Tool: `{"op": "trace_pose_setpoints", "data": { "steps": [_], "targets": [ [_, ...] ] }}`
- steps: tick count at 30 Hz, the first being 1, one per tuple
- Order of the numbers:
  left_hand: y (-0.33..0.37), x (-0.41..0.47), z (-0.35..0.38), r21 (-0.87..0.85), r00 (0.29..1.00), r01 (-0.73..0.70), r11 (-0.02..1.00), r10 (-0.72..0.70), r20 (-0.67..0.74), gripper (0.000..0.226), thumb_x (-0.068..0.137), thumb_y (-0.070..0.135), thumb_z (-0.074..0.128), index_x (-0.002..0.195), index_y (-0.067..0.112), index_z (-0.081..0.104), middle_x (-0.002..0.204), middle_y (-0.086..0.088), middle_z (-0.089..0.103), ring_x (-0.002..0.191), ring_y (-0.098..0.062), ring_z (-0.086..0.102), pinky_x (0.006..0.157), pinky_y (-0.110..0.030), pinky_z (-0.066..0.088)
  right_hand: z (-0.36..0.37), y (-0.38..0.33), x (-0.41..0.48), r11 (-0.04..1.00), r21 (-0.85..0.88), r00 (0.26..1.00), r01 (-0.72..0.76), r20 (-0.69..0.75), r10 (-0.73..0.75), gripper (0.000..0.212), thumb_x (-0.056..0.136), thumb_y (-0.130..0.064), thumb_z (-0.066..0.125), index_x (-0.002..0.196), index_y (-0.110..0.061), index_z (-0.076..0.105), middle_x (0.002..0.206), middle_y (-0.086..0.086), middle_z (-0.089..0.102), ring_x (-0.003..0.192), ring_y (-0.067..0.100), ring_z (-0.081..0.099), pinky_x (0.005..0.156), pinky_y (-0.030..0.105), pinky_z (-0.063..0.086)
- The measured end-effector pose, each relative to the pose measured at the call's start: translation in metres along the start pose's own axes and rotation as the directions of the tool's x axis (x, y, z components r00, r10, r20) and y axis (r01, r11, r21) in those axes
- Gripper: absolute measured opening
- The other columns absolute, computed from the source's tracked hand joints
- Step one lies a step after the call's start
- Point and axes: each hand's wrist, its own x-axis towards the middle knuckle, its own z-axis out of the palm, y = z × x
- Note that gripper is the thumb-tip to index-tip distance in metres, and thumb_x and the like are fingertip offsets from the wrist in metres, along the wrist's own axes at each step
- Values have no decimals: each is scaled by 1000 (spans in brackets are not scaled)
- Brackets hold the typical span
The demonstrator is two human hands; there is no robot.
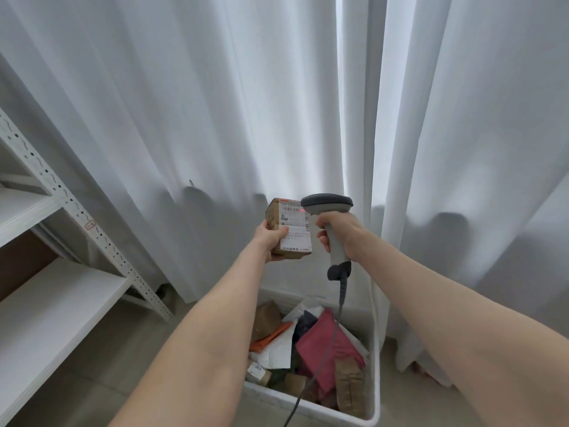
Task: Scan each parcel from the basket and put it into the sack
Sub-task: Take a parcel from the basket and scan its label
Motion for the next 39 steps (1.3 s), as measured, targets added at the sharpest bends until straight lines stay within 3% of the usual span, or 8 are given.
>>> {"op": "trace_pose_setpoints", "data": {
  "steps": [9, 15, 21, 26, 34, 39],
  "targets": [
    [0, -1, -4, 1, 1000, 3, 1000, -3, -9, 39, 95, 10, 58, 131, 18, 47, 108, -9, 64, 94, -29, 62, 76, -50, 52, 7, -7, -14, 998, -65, 1000, 21, 3, -21, 6, 85, -3, 53, 81, -7, 56, 59, 7, 52, 45, 15, 47, 46, 21, 43],
    [-3, 0, -7, -3, 1000, 11, 1000, -11, 0, 38, 96, 9, 56, 131, 17, 46, 118, -12, 64, 93, -29, 61, 71, -50, 51, 9, -9, -16, 998, -62, 1000, 12, -23, -14, 5, 83, -3, 53, 81, -8, 53, 60, 7, 51, 44, 15, 46, 44, 19, 43],
    [-4, 4, -11, -14, 1000, 19, 1000, -19, -2, 38, 96, 11, 55, 133, 19, 46, 116, -11, 64, 95, -30, 61, 81, -55, 52, 8, -10, -19, 996, -86, 1000, 19, -18, -21, 7, 81, -3, 54, 78, -9, 51, 58, 6, 50, 41, 14, 47, 45, 20, 44],
    [-4, 5, -11, -15, 1000, 13, 1000, -13, 5, 38, 96, 11, 56, 132, 19, 45, 122, -12, 63, 94, -30, 61, 75, -53, 51, 8, -10, -20, 995, -97, 999, 21, -22, -23, 7, 82, -4, 54, 80, -10, 51, 56, 5, 50, 39, 13, 47, 44, 20, 44],
    [-6, 8, -14, -13, 999, 17, 1000, -16, 29, 37, 96, 11, 56, 131, 20, 47, 114, -10, 64, 96, -32, 62, 84, -57, 51, 10, -8, -19, 999, -43, 998, 33, -48, -35, 5, 83, -5, 58, 82, -9, 55, 59, 6, 55, 41, 12, 49, 44, 20, 45],
    [-6, 9, -17, -7, 999, 15, 1000, -15, 43, 37, 95, 11, 57, 131, 18, 47, 111, -10, 64, 96, -31, 62, 81, -56, 52, 11, -5, -19, 997, 68, 997, -48, 63, 43, 14, 84, -16, 65, 93, -10, 56, 65, 5, 61, 50, 11, 50, 52, 22, 49]
  ]
}}
